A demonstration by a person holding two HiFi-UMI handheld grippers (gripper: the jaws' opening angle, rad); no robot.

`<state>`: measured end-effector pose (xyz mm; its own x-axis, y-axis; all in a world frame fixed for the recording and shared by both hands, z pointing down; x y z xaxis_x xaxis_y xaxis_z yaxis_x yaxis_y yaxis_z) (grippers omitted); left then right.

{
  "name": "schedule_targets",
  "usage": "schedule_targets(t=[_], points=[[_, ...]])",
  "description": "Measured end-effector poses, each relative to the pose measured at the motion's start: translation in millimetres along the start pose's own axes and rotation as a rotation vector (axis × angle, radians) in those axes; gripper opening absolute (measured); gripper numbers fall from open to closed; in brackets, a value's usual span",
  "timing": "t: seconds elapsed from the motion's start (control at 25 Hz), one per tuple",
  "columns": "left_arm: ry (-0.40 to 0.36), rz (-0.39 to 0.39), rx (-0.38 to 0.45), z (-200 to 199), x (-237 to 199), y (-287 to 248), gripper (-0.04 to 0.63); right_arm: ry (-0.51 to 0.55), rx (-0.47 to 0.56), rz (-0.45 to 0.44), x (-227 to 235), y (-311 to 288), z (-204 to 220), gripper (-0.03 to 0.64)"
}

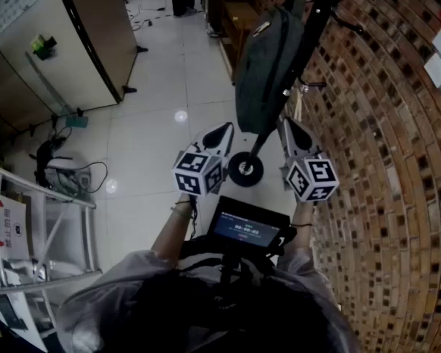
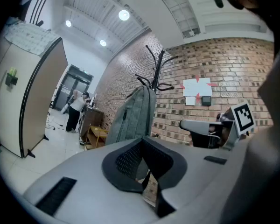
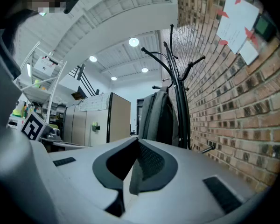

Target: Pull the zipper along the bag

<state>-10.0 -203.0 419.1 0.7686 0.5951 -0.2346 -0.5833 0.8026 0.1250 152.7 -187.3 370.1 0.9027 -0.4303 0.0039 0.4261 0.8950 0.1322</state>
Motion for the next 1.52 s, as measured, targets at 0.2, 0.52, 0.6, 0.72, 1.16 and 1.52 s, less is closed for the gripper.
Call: schedule_targets(t=[0.2, 0.52, 0.6, 0.72, 1.16, 1.52], points=[[0.015, -0.001, -0.004, -2, -18, 2, 0.008, 0.103, 0.017, -0.026, 10, -25, -31, 0.002], [0.028, 0.013, -0.025, 0, -41, 2, 0.008, 0.32, 0.007, -0.067, 21, -67, -85, 0.062], [0.037, 0.009, -0.028, 2, -46, 4, 0.008, 0.385, -0.004, -0.072, 23, -78, -97, 0.063], [0.056, 0.002, -0.033, 6, -52, 5, 0.008, 0.495, -0.022, -0.074, 25, -95, -114, 0.082], [0.097, -0.02, -0.01, 3, -63, 6, 0.008, 0.959, -0.162, -0.063, 34, -154, -135, 0.092], [0.107, -0.031, 0.0, 2, -69, 4, 0.008, 1.176, -0.266, -0.101, 32, -164, -127, 0.091]])
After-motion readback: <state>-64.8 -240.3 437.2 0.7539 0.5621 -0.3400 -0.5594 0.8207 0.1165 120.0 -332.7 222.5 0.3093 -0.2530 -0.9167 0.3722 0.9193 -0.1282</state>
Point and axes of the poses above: the fingertips, and each gripper's own axes: y backward along the fingers, x to its right, z out of its underside, the point moved 3 cm from there along y, backward along the fingers, and after that the axes turned 8 degrees about x, right-handed, at the moved point
